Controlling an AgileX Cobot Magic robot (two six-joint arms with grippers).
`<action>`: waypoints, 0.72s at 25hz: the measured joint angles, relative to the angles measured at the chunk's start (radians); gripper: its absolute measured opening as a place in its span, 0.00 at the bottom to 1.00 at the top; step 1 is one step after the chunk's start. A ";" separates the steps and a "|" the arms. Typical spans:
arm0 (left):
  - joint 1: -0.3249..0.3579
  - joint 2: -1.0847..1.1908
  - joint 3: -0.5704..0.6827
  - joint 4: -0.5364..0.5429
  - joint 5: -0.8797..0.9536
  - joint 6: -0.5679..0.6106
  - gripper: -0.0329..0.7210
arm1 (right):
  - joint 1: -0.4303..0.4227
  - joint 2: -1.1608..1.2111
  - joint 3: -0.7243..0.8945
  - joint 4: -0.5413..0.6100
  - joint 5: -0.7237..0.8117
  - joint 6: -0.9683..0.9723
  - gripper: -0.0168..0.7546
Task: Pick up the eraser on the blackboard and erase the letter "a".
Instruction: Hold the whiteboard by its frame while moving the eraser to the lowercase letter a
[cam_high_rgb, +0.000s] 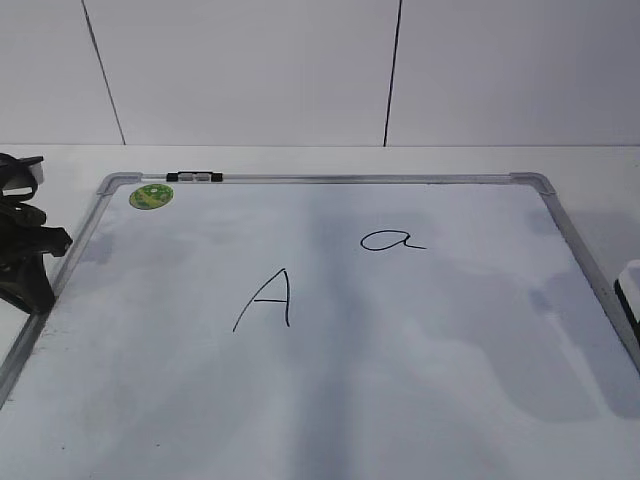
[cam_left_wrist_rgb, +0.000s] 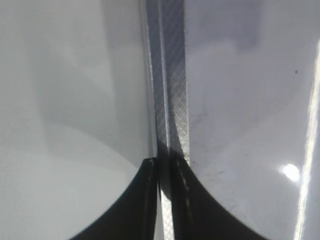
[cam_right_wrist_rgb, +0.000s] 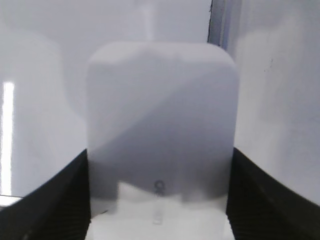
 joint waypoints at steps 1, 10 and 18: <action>0.000 0.000 0.000 0.000 0.000 -0.002 0.10 | 0.000 0.000 0.000 0.000 0.000 0.000 0.76; 0.000 0.002 0.000 0.000 0.000 -0.002 0.10 | 0.002 0.030 -0.016 0.010 -0.031 -0.011 0.76; 0.000 0.002 -0.001 -0.001 0.001 -0.002 0.10 | 0.009 0.203 -0.172 0.010 -0.027 -0.022 0.76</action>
